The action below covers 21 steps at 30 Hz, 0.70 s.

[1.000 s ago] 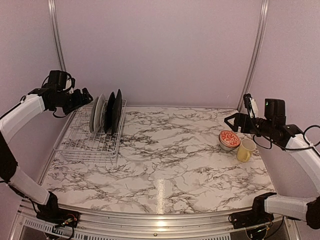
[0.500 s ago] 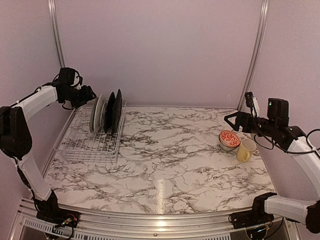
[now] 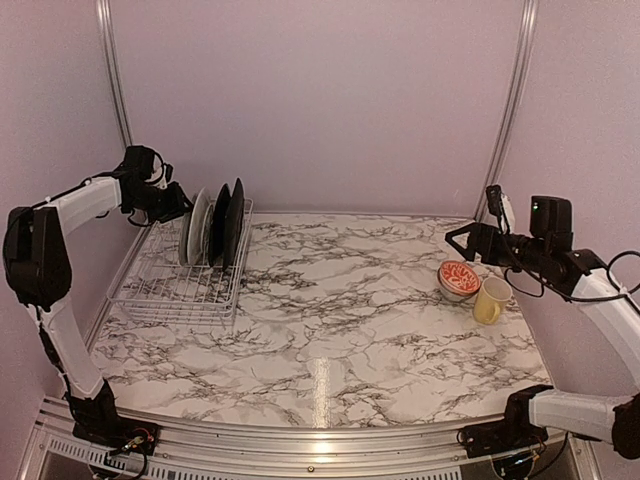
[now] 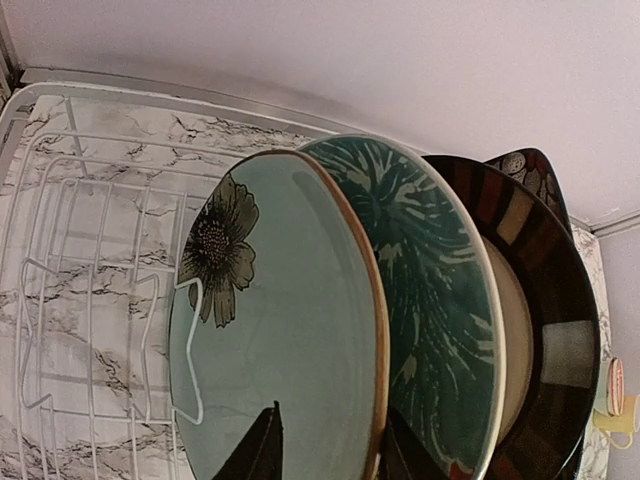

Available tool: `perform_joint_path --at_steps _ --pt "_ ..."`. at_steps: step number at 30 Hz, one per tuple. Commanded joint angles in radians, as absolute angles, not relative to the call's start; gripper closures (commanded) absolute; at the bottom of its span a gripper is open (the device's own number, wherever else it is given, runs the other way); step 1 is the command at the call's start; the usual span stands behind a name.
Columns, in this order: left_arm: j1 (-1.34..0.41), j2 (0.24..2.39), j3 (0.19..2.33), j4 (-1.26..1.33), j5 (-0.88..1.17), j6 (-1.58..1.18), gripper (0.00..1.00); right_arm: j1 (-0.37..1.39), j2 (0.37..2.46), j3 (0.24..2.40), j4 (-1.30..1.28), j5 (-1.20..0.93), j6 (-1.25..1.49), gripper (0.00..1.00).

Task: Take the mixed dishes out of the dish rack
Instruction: Grab the plate from the dish rack.

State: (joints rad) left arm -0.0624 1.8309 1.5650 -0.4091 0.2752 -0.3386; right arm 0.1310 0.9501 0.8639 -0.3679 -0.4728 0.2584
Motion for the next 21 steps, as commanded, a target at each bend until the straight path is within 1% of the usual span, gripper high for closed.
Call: perform_joint_path --at_steps 1,3,6,16,21 --pt "-0.039 1.880 1.572 -0.403 0.337 -0.323 0.66 0.139 0.984 0.888 -0.318 -0.508 0.283 0.14" --pt "-0.035 1.892 1.573 -0.394 0.378 -0.323 0.67 0.140 1.002 0.885 -0.306 -0.514 0.289 0.14" --pt "-0.030 1.902 1.575 -0.386 0.415 -0.330 0.74 0.140 1.017 0.880 -0.284 -0.517 0.302 0.15" --pt "-0.018 1.926 1.572 -0.374 0.465 -0.351 0.77 0.147 1.024 0.878 -0.270 -0.525 0.320 0.16" --pt "-0.018 1.931 1.561 -0.365 0.492 -0.363 0.84 0.149 0.986 0.864 -0.259 -0.524 0.338 0.16"
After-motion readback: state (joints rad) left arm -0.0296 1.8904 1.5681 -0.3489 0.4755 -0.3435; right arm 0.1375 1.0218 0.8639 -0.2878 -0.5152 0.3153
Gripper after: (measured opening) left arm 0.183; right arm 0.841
